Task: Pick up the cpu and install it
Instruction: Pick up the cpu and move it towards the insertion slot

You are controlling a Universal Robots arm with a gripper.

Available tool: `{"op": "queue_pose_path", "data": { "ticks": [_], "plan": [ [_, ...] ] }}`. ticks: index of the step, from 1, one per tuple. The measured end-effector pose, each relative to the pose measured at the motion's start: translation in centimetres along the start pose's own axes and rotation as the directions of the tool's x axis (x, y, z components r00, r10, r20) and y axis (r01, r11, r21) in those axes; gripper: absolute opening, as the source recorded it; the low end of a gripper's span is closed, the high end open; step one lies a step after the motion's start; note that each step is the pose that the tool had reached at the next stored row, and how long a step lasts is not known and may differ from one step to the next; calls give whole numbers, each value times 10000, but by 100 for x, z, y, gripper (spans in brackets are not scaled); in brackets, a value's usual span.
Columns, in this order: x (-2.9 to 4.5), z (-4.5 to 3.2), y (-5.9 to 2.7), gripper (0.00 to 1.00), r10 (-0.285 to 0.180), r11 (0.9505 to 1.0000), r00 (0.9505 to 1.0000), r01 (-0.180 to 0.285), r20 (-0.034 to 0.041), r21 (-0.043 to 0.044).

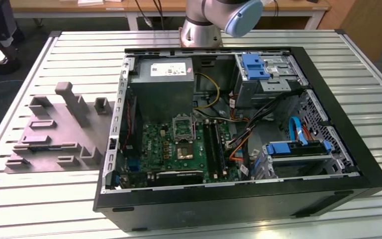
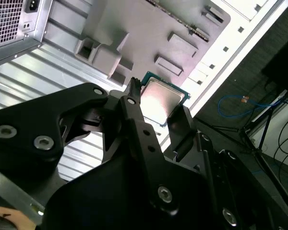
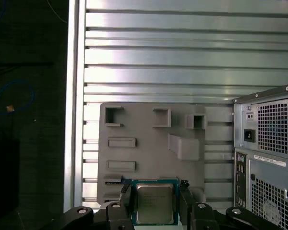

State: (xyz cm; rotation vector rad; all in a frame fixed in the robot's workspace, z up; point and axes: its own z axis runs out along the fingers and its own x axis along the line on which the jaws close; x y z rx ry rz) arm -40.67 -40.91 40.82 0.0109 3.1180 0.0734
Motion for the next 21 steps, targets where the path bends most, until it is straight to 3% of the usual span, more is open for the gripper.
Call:
{"op": "queue_pose_path", "data": {
  "ticks": [11, 21],
  "plan": [
    [26, 0, 0, 47, 0, 10000, 10000, 0, 1, -1],
    [-6, 0, 0, 47, 0, 10000, 10000, 0, 1, -1]
  ]
}}
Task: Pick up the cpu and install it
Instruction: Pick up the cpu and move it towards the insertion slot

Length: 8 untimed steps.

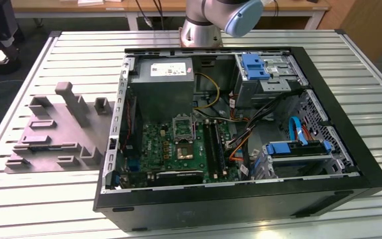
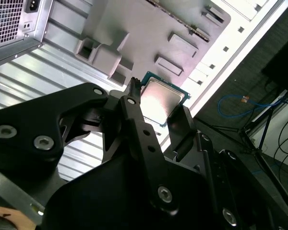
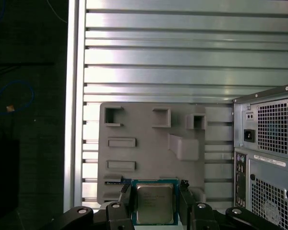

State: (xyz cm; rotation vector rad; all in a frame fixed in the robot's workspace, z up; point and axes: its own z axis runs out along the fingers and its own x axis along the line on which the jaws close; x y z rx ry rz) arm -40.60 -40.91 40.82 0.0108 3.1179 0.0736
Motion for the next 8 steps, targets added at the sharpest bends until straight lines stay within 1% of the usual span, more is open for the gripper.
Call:
{"op": "queue_pose_path", "data": {
  "ticks": [8],
  "plan": [
    [-18, 1, 0, 47, 0, 10000, 10000, 0, 1, -1]
  ]
}}
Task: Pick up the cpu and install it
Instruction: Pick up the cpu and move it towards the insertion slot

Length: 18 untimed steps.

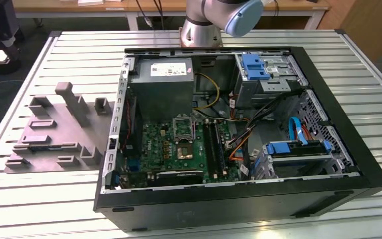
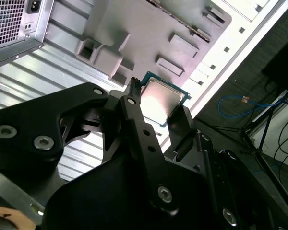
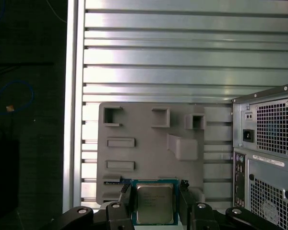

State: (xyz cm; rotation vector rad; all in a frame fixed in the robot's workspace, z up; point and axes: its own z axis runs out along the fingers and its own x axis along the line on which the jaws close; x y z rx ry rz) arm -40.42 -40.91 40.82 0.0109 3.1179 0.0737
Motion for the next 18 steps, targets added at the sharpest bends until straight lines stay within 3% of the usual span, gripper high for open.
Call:
{"op": "queue_pose_path", "data": {
  "ticks": [18],
  "plan": [
    [-54, 1, 0, 47, 0, 10000, 10000, 0, -1, 1]
  ]
}}
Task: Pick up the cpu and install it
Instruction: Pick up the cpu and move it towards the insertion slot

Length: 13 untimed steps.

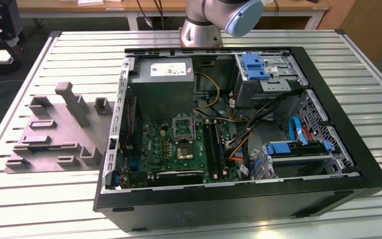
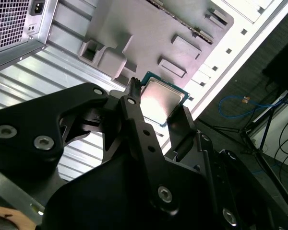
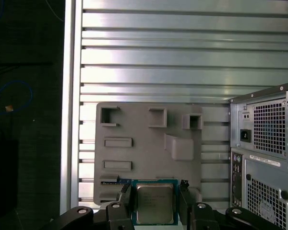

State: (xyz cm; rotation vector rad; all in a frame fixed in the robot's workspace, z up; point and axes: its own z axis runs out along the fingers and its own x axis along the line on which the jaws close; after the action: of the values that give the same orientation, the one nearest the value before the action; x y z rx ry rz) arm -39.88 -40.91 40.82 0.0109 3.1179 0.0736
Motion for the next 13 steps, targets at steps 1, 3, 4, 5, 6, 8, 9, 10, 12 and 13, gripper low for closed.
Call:
{"op": "queue_pose_path", "data": {
  "ticks": [1, 3, 4, 5, 6, 8, 9, 10, 12, 13],
  "plan": [
    [0, 0, 0, 47, 0, 10000, 10000, 0, 0, 0],
    [0, 0, 0, 47, 0, 10000, 10000, 0, 0, 0],
    [-1, 0, 0, 47, 0, 10000, 10000, 0, 0, 0],
    [-1, 0, 0, 47, 0, 10000, 10000, 0, 0, 0],
    [-20, 1, 0, 47, 0, 10000, 10000, 0, 1, 0],
    [-26, 0, 0, 47, 0, 10000, 10000, 0, 0, 0],
    [-31, 1, 0, 47, 0, 10000, 10000, 0, 0, 0],
    [-31, 1, 0, 47, 0, 10000, 10000, 0, 0, 0],
    [-32, 1, 0, 47, 0, 10000, 10000, 0, 0, 0],
    [-32, 1, 0, 47, 0, 10000, 10000, 0, 0, 0]
  ]
}}
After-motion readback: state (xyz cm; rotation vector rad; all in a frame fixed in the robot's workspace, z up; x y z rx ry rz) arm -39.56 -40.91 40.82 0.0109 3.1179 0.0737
